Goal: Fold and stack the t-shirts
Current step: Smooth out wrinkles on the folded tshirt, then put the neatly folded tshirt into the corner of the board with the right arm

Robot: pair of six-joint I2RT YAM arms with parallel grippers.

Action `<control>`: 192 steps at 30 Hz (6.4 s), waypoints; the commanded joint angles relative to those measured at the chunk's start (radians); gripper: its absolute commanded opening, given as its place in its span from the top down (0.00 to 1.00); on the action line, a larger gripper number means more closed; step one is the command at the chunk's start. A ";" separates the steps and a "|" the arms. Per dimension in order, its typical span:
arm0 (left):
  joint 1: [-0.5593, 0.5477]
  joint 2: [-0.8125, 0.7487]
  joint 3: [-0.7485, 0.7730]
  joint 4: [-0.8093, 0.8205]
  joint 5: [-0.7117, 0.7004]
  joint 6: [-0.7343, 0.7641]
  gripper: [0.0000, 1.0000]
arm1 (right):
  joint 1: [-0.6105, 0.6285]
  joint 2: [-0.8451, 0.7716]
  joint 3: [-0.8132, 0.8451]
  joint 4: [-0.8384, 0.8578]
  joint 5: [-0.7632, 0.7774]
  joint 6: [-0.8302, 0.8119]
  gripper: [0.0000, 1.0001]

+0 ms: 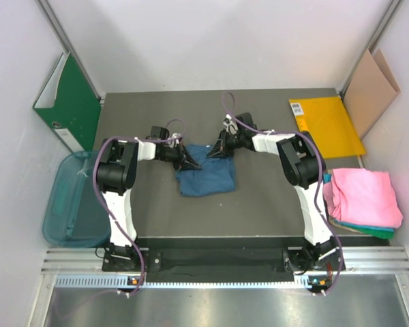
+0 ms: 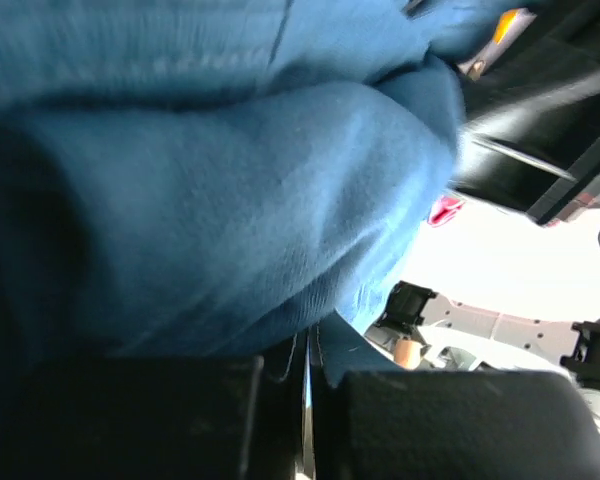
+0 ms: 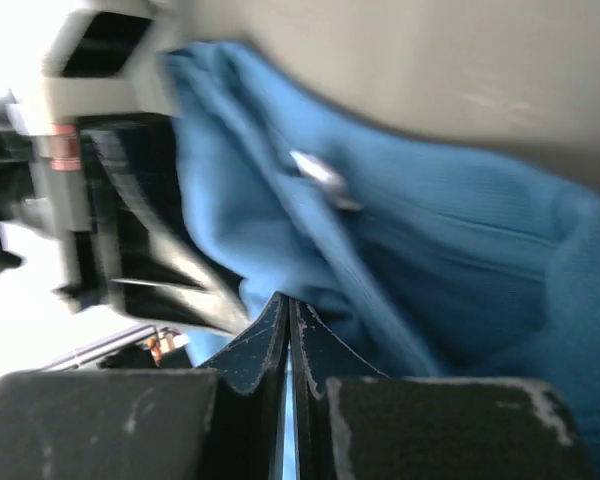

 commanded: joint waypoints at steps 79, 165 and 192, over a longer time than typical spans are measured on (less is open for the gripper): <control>-0.337 -0.478 0.057 -0.454 -0.402 0.373 0.28 | -0.337 -0.659 -0.389 -1.303 1.555 -0.080 0.00; -0.047 -0.446 0.009 -0.543 -0.699 0.360 1.00 | 0.249 -0.440 -0.024 -0.599 0.691 -0.166 0.00; -0.047 -0.354 0.017 -0.509 -0.644 0.355 1.00 | 0.171 -0.285 -0.047 -0.636 0.732 -0.162 0.00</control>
